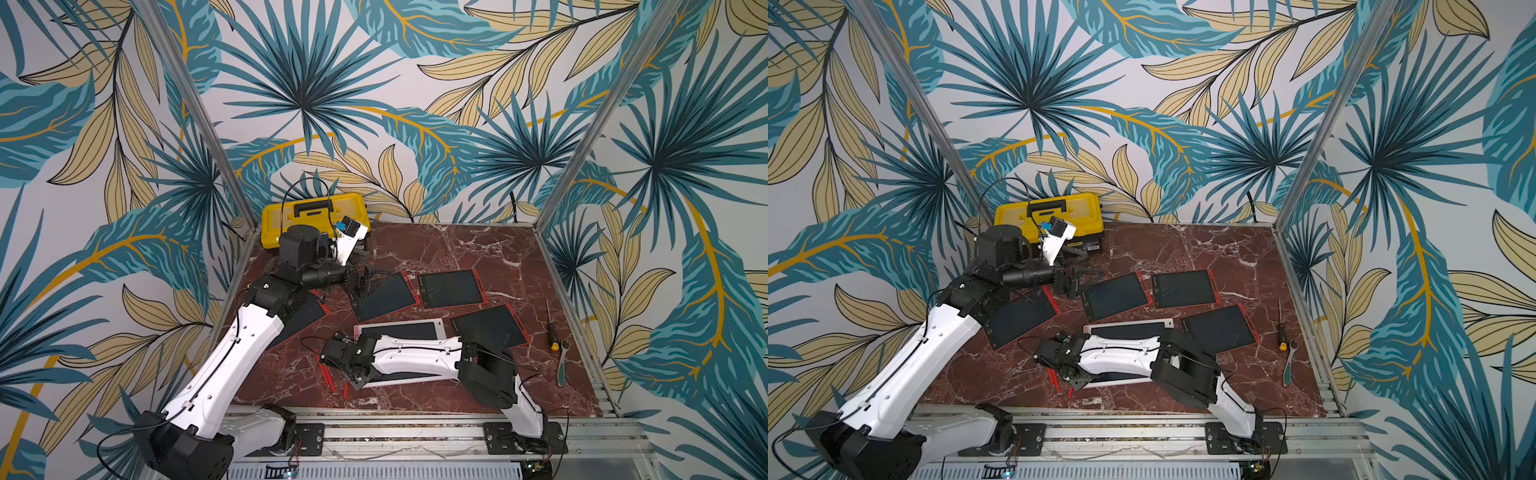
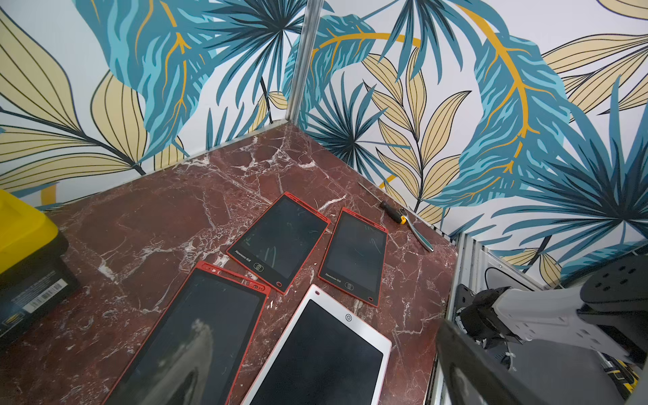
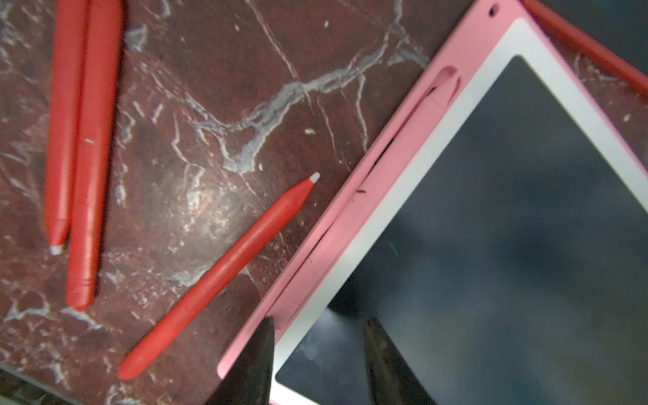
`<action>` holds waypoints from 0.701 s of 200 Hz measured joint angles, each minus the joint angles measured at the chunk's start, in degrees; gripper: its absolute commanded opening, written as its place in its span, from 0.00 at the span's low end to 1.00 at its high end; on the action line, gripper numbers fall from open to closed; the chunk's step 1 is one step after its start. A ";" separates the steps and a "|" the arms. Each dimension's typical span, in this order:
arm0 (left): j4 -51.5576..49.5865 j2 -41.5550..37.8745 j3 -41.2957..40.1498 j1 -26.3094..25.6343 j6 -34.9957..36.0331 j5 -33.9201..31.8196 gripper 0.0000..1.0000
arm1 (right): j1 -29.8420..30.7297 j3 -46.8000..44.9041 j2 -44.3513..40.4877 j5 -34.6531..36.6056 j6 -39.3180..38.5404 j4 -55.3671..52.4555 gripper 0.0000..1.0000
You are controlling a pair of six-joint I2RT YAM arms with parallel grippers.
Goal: Place the stylus back onto the writing tablet
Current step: Adjust the stylus on the writing tablet.
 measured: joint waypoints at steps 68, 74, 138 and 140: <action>0.00 -0.22 0.00 -0.04 0.00 0.00 1.00 | -0.02 -1.60 -1.07 0.04 0.26 0.92 0.40; 0.00 -0.26 0.00 -0.04 0.00 0.00 1.00 | -0.02 -2.25 -1.57 0.04 0.42 1.20 0.40; 0.26 -0.55 -0.24 -0.48 -0.44 -0.13 1.00 | -1.31 -12.07 -12.68 -0.17 6.29 9.35 0.24; 0.35 -0.55 -0.28 -0.55 -0.46 -0.13 1.00 | -1.38 -12.15 -12.79 -0.17 6.29 9.53 0.24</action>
